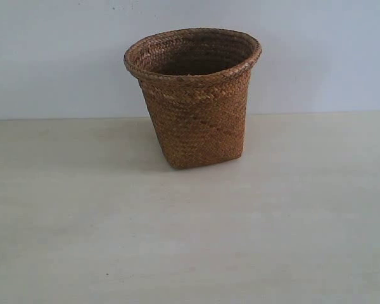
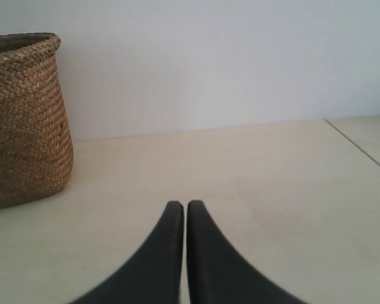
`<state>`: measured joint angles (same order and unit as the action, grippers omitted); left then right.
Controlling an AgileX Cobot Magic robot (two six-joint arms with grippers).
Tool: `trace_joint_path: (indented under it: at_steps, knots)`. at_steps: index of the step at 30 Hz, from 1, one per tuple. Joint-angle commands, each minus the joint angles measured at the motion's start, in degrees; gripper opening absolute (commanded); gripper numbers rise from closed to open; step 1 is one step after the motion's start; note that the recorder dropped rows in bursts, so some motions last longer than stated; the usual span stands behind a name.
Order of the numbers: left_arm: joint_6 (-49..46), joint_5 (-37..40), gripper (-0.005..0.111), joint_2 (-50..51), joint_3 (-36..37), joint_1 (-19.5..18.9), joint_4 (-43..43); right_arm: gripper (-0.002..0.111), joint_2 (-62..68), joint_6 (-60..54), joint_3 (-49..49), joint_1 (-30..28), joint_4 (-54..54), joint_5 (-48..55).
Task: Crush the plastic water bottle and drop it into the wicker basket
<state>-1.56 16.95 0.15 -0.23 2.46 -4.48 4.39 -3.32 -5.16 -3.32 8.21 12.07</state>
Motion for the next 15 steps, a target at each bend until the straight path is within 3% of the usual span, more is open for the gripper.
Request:
trace_joint_path:
  at_steps: [1,6,15]
  knots:
    - [0.48,0.01,0.004,-0.15,0.23,-0.18,-0.37,0.0,-4.39,1.72,5.1,-0.15,-0.38,-0.26]
    - [0.48,0.01,0.004,-0.15,0.23,-0.18,-0.37,0.0,-4.39,1.95,5.16,-0.15,-0.38,6.67]
    - [0.48,0.01,0.004,-0.15,0.23,-0.18,-0.37,0.0,-4.39,1.72,5.16,-0.15,-0.38,6.8]
